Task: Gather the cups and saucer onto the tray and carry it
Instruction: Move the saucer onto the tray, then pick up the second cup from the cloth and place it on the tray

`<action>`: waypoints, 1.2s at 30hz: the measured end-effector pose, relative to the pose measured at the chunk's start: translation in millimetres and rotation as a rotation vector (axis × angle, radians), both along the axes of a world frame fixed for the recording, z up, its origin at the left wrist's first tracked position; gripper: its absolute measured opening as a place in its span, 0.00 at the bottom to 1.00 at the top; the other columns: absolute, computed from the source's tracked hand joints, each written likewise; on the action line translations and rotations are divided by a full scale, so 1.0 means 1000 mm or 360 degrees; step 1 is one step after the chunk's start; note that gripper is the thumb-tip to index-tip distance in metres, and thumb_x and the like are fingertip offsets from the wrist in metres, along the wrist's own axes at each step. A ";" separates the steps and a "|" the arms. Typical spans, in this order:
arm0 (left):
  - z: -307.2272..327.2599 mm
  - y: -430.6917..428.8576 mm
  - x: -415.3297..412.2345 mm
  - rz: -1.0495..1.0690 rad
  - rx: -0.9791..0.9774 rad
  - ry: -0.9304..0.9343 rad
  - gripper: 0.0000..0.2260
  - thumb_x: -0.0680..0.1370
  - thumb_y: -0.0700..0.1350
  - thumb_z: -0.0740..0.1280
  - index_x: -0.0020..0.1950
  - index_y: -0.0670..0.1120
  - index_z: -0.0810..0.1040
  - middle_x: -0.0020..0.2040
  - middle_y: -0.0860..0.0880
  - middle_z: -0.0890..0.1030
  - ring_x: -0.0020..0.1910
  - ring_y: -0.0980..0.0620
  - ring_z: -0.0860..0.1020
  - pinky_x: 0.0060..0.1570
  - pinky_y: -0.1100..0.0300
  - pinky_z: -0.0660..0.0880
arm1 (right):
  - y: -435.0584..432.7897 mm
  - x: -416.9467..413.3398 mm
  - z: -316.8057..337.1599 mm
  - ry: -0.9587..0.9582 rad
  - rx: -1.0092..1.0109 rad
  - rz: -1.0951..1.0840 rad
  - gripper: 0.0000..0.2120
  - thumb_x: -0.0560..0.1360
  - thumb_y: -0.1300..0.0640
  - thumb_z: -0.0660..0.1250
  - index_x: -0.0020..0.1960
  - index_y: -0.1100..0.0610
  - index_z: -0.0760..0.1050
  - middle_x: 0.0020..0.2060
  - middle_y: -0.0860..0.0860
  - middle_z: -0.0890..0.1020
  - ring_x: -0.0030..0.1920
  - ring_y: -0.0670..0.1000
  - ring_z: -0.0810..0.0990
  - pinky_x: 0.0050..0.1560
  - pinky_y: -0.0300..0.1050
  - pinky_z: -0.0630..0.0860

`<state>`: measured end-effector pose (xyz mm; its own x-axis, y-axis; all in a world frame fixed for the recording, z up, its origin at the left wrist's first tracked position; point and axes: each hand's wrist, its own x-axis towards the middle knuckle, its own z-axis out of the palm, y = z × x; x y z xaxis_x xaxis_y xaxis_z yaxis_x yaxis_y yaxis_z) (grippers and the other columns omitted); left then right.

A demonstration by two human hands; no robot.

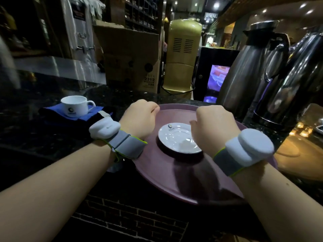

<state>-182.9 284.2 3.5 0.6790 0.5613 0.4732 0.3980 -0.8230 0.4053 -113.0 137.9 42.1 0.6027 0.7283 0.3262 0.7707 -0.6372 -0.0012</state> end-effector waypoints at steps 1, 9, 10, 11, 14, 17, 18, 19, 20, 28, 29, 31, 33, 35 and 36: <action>0.001 0.001 -0.002 -0.0046 -0.0008 -0.0071 0.15 0.79 0.45 0.56 0.60 0.44 0.78 0.58 0.40 0.79 0.60 0.41 0.75 0.59 0.52 0.70 | 0.001 -0.003 0.002 0.0003 0.0094 0.0058 0.10 0.78 0.57 0.60 0.52 0.61 0.75 0.49 0.59 0.78 0.47 0.62 0.75 0.43 0.45 0.64; 0.018 0.066 -0.065 -0.0237 0.0006 -0.0614 0.17 0.77 0.46 0.57 0.60 0.43 0.78 0.56 0.44 0.81 0.57 0.48 0.78 0.58 0.63 0.69 | 0.089 -0.055 0.007 0.0119 0.0589 0.0563 0.11 0.75 0.54 0.66 0.52 0.58 0.80 0.49 0.58 0.81 0.51 0.59 0.79 0.53 0.52 0.76; 0.020 0.079 -0.074 -0.0245 0.0006 -0.0621 0.16 0.77 0.46 0.57 0.60 0.43 0.78 0.56 0.44 0.81 0.57 0.49 0.78 0.57 0.64 0.68 | 0.102 -0.061 0.007 0.0124 0.0565 0.0570 0.11 0.75 0.54 0.65 0.53 0.58 0.79 0.51 0.58 0.81 0.52 0.59 0.78 0.54 0.52 0.75; 0.021 0.100 -0.084 -0.0250 -0.0019 -0.0612 0.16 0.77 0.46 0.59 0.60 0.43 0.78 0.56 0.44 0.81 0.57 0.49 0.78 0.58 0.65 0.68 | 0.121 -0.068 0.008 0.0145 0.0542 0.0554 0.11 0.75 0.54 0.65 0.54 0.58 0.79 0.52 0.57 0.82 0.54 0.59 0.78 0.55 0.51 0.75; 0.022 0.138 -0.101 -0.0284 -0.0195 -0.0549 0.21 0.72 0.52 0.64 0.62 0.45 0.77 0.59 0.45 0.80 0.58 0.48 0.78 0.62 0.56 0.71 | 0.151 -0.072 0.008 0.0241 0.0472 0.0508 0.12 0.75 0.55 0.65 0.56 0.57 0.79 0.53 0.56 0.83 0.57 0.57 0.78 0.57 0.48 0.74; 0.020 0.172 -0.120 -0.0288 -0.0362 -0.0375 0.37 0.61 0.63 0.71 0.66 0.48 0.72 0.65 0.48 0.76 0.63 0.51 0.75 0.66 0.52 0.69 | 0.180 -0.079 0.005 0.0344 0.0423 0.0449 0.12 0.75 0.56 0.66 0.57 0.57 0.78 0.53 0.54 0.83 0.56 0.55 0.78 0.57 0.45 0.74; 0.019 0.180 -0.124 -0.0297 -0.0422 -0.0295 0.42 0.57 0.64 0.72 0.68 0.49 0.70 0.66 0.49 0.75 0.64 0.52 0.73 0.67 0.53 0.68 | 0.188 -0.081 0.003 0.0384 0.0398 0.0432 0.13 0.75 0.56 0.66 0.58 0.57 0.78 0.54 0.53 0.83 0.57 0.55 0.79 0.58 0.44 0.74; 0.017 0.187 -0.126 -0.0318 -0.0491 -0.0218 0.45 0.54 0.64 0.73 0.68 0.50 0.69 0.67 0.49 0.74 0.64 0.53 0.72 0.67 0.54 0.68 | 0.194 -0.083 0.001 0.0423 0.0370 0.0415 0.14 0.75 0.57 0.66 0.60 0.57 0.77 0.55 0.53 0.82 0.58 0.54 0.78 0.59 0.44 0.74; 0.015 0.193 -0.128 -0.0342 -0.0570 -0.0141 0.47 0.52 0.63 0.75 0.69 0.50 0.68 0.66 0.50 0.74 0.64 0.53 0.72 0.66 0.54 0.69 | 0.200 -0.085 -0.002 0.0457 0.0342 0.0410 0.15 0.75 0.57 0.67 0.61 0.57 0.77 0.57 0.53 0.82 0.58 0.53 0.78 0.60 0.44 0.73; -0.005 0.216 -0.129 -0.0449 -0.0928 0.0058 0.35 0.53 0.44 0.82 0.58 0.47 0.75 0.55 0.49 0.80 0.55 0.53 0.79 0.59 0.56 0.76 | 0.226 -0.089 -0.018 0.0491 0.0150 0.0341 0.11 0.76 0.57 0.65 0.57 0.55 0.79 0.55 0.54 0.82 0.56 0.55 0.78 0.52 0.42 0.72; -0.004 0.217 -0.129 -0.0452 -0.0908 0.0081 0.33 0.52 0.45 0.82 0.55 0.48 0.76 0.53 0.50 0.81 0.54 0.54 0.79 0.59 0.56 0.76 | 0.226 -0.089 -0.018 0.0483 0.0137 0.0345 0.10 0.76 0.57 0.65 0.56 0.56 0.79 0.55 0.54 0.82 0.56 0.55 0.78 0.51 0.42 0.71; 0.000 0.219 -0.128 -0.0465 -0.0903 0.0149 0.32 0.50 0.49 0.82 0.52 0.51 0.77 0.51 0.52 0.82 0.53 0.55 0.80 0.59 0.54 0.76 | 0.228 -0.089 -0.019 0.0466 0.0104 0.0350 0.10 0.77 0.58 0.63 0.55 0.56 0.80 0.54 0.55 0.82 0.56 0.55 0.78 0.52 0.43 0.72; 0.002 0.220 -0.128 -0.0465 -0.0906 0.0215 0.33 0.49 0.50 0.82 0.52 0.52 0.77 0.51 0.53 0.83 0.52 0.56 0.80 0.59 0.54 0.76 | 0.229 -0.088 -0.020 0.0456 0.0106 0.0350 0.10 0.77 0.58 0.62 0.54 0.56 0.80 0.54 0.54 0.82 0.55 0.55 0.78 0.52 0.44 0.72; 0.003 0.220 -0.127 -0.0462 -0.0901 0.0260 0.32 0.51 0.49 0.81 0.53 0.52 0.77 0.52 0.54 0.82 0.52 0.57 0.80 0.60 0.56 0.75 | 0.230 -0.087 -0.022 0.0461 0.0110 0.0338 0.10 0.77 0.59 0.62 0.54 0.56 0.80 0.54 0.54 0.82 0.55 0.55 0.78 0.49 0.41 0.70; 0.003 0.219 -0.127 -0.0466 -0.0904 0.0269 0.31 0.52 0.48 0.81 0.53 0.51 0.77 0.52 0.54 0.82 0.52 0.58 0.80 0.60 0.57 0.75 | 0.230 -0.086 -0.023 0.0467 0.0112 0.0332 0.10 0.77 0.60 0.62 0.55 0.56 0.80 0.54 0.54 0.82 0.55 0.55 0.78 0.49 0.41 0.69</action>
<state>-309.9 503.3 6.8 0.8803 0.4734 0.0314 0.2866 -0.5834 0.7599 -199.1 368.1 19.1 0.5187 0.8274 0.2155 0.8445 -0.4566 -0.2799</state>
